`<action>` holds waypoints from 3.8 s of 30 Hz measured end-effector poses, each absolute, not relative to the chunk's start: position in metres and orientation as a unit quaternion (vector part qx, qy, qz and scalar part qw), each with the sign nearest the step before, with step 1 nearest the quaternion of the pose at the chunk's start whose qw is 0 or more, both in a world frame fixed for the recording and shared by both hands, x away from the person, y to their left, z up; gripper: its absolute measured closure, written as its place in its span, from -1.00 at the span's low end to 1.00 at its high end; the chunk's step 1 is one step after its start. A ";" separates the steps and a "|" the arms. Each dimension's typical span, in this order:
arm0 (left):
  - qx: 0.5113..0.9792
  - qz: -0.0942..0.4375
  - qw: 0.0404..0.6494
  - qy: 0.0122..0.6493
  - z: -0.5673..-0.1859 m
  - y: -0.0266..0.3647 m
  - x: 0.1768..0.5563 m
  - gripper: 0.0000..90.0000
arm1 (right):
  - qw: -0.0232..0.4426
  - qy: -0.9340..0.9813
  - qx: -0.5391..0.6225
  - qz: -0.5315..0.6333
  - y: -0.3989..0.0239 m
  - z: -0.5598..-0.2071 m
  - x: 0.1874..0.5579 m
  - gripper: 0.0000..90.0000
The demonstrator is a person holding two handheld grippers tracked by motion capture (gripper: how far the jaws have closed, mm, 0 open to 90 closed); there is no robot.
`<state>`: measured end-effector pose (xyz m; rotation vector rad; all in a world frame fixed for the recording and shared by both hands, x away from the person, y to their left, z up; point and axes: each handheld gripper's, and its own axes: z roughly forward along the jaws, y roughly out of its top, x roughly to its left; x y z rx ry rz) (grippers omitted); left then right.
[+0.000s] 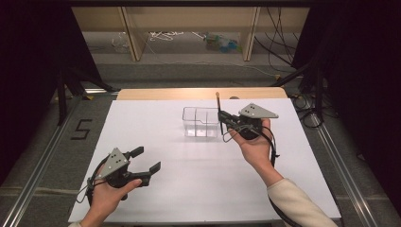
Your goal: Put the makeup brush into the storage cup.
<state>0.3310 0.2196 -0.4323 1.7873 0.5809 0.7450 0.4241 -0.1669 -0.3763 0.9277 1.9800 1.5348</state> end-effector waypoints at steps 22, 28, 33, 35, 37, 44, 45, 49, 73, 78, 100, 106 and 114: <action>0.749 0.312 0.531 0.244 -0.432 0.220 0.331 -0.65 | 0.225 0.721 0.343 0.559 -0.164 -0.375 0.427 0.86; 0.749 0.312 0.532 0.244 -0.432 0.220 0.331 -0.65 | 0.224 0.720 0.339 0.562 -0.162 -0.374 0.428 0.86; 0.749 0.312 0.532 0.244 -0.432 0.220 0.331 -0.65 | 0.223 0.721 0.338 0.562 -0.161 -0.375 0.430 0.86; 0.749 0.312 0.532 0.244 -0.432 0.220 0.331 -0.65 | 0.231 0.721 0.336 0.560 -0.161 -0.375 0.431 0.86; 0.748 0.312 0.534 0.241 -0.432 0.220 0.332 -0.65 | 0.225 0.722 0.340 0.559 -0.161 -0.374 0.431 0.86; 0.748 0.312 0.534 0.241 -0.432 0.220 0.332 -0.65 | 0.232 0.717 0.340 0.562 -0.159 -0.374 0.433 0.86; 0.748 0.312 0.533 0.242 -0.432 0.220 0.332 -0.65 | 0.225 0.718 0.342 0.563 -0.159 -0.373 0.433 0.86; 0.747 0.312 0.536 0.240 -0.433 0.220 0.332 -0.65 | 0.236 0.718 0.333 0.564 -0.158 -0.373 0.435 0.86; 0.749 0.312 0.532 0.244 -0.432 0.220 0.331 -0.65 | 0.233 0.718 0.332 0.565 -0.153 -0.372 0.439 0.86; 0.749 0.312 0.532 0.244 -0.432 0.220 0.331 -0.65 | 0.233 0.717 0.334 0.566 -0.153 -0.371 0.440 0.86; 0.749 0.311 0.532 0.243 -0.432 0.220 0.331 -0.65 | 0.232 0.716 0.332 0.568 -0.149 -0.370 0.444 0.86; 0.749 0.311 0.532 0.243 -0.432 0.220 0.331 -0.65 | 0.222 0.715 0.340 0.569 -0.147 -0.369 0.444 0.86; 0.749 0.311 0.532 0.243 -0.432 0.220 0.331 -0.65 | 0.222 0.715 0.339 0.569 -0.147 -0.369 0.446 0.86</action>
